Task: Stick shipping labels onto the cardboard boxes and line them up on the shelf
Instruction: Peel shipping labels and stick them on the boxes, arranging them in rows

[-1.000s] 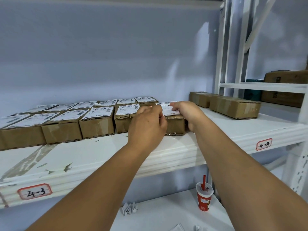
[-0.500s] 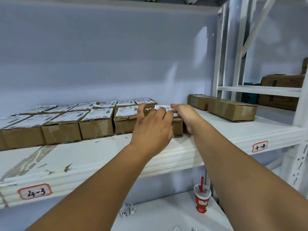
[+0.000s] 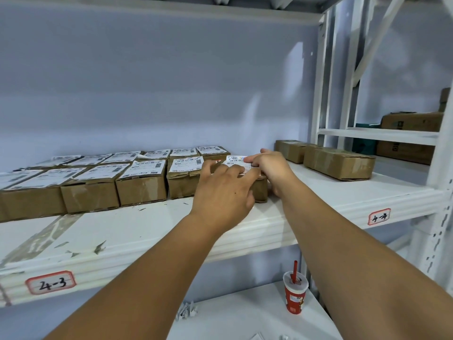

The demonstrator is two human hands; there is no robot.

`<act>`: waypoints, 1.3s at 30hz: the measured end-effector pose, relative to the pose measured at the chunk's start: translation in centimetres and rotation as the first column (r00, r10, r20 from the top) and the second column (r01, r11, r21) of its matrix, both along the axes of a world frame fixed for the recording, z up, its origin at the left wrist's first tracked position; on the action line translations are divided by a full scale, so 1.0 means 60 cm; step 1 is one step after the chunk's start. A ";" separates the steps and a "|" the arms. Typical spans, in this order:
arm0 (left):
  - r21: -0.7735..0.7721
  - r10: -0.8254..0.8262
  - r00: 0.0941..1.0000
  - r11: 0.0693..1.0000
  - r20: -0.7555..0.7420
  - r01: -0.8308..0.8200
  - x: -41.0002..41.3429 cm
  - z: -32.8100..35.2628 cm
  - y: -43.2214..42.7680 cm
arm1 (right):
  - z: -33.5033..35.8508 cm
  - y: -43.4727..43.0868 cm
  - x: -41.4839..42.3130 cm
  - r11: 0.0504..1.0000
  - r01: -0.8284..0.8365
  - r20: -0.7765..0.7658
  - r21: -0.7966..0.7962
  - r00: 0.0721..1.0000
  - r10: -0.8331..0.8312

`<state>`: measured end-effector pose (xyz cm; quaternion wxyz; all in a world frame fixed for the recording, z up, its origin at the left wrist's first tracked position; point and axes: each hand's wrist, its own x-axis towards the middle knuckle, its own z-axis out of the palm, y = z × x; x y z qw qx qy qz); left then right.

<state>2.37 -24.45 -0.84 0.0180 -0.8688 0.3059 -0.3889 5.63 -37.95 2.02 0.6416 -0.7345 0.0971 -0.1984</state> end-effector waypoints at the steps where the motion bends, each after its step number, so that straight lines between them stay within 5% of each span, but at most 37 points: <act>1: -0.021 0.054 0.998 0.998 -0.022 -0.054 -0.001 -0.001 0.000 | -0.005 -0.006 0.008 0.997 0.015 0.038 -0.070 0.999 -0.013; 4: -0.045 0.109 0.987 0.992 -0.120 -0.115 -0.002 -0.002 0.006 | -0.017 -0.012 0.017 0.977 0.010 0.077 -0.215 0.997 0.007; 14: -0.074 -0.127 0.972 0.991 -0.198 0.114 0.015 0.000 0.056 | 0.001 0.015 -0.022 0.914 -0.016 0.207 -0.404 0.972 0.109; 19: -0.120 -0.166 0.969 0.982 -0.181 0.146 0.017 -0.004 0.055 | 0.014 0.015 -0.014 0.793 -0.202 -0.037 -0.575 0.974 0.222; 24: -0.132 -0.153 0.969 0.983 -0.193 0.128 0.009 -0.002 0.056 | 0.049 0.022 -0.011 0.536 -0.333 -0.300 -0.775 0.942 0.151; 32: -0.148 -0.159 0.957 0.981 -0.242 0.125 0.006 0.000 0.057 | 0.050 0.037 0.021 0.408 -0.375 -0.416 -0.832 0.909 -0.012; 34: -0.164 -0.171 0.954 0.977 -0.245 0.133 0.006 0.002 0.056 | 0.047 0.033 0.030 0.455 -0.353 -0.413 -0.818 0.910 -0.036; 39: -0.213 -0.145 0.953 0.973 -0.267 0.088 0.004 0.002 0.054 | 0.043 0.027 0.000 0.275 -0.416 -0.424 -0.867 0.905 0.036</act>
